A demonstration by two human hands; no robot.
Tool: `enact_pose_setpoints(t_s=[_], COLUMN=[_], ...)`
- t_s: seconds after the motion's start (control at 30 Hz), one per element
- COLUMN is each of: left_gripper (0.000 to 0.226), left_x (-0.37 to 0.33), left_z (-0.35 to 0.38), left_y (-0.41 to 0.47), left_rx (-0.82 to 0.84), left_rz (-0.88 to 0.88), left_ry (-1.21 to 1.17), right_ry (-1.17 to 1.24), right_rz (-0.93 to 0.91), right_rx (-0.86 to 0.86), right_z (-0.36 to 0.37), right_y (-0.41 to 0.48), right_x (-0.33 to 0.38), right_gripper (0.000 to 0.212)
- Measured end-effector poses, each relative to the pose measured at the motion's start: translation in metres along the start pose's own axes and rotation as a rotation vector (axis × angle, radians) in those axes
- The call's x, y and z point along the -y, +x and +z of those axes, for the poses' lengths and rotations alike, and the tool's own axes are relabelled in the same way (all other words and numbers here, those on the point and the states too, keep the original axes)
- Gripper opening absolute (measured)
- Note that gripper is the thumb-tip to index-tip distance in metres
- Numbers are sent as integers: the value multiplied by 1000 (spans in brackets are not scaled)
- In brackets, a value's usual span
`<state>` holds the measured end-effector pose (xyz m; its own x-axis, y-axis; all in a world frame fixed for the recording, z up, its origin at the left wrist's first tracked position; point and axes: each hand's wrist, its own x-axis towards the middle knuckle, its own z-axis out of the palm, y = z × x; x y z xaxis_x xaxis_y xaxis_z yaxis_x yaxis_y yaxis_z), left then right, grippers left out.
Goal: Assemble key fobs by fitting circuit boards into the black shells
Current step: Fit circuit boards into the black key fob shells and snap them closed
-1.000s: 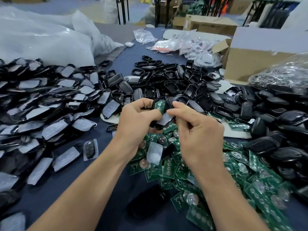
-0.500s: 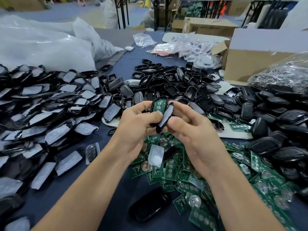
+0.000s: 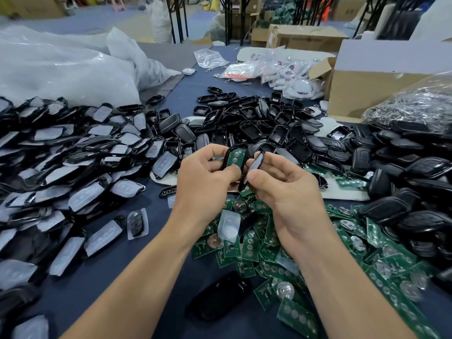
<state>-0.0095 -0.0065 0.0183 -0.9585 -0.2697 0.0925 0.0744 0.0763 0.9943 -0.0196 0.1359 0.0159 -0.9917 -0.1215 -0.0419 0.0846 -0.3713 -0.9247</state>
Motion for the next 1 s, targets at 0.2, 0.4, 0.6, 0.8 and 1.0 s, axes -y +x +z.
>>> enact_pose_setpoints(t_s=[0.2,0.4,0.6,0.8,1.0], left_gripper=[33,33,20,25,27], left_x=[-1,0,2,5,3], left_z=[-2,-4,-1,-3,-6], left_y=[1,5,4,5,5], left_rx=[51,-13,31,129,121], left_rz=[-110,-127,-131,-190,-170], left_ry=[-159,-165,-135,-214,-273], right_ry=[-35,-195,-544,-583,-183], right_rz=[-19,-98,-262,-352,-206], right_rx=[-2,-6,-122,-148,-44], right_z=[1,1,5,6,3], right_y=[-1,-1,-6,-8,0], right_x=[0,0,-1,-5,0], right_gripper=[31,40,38,41,39])
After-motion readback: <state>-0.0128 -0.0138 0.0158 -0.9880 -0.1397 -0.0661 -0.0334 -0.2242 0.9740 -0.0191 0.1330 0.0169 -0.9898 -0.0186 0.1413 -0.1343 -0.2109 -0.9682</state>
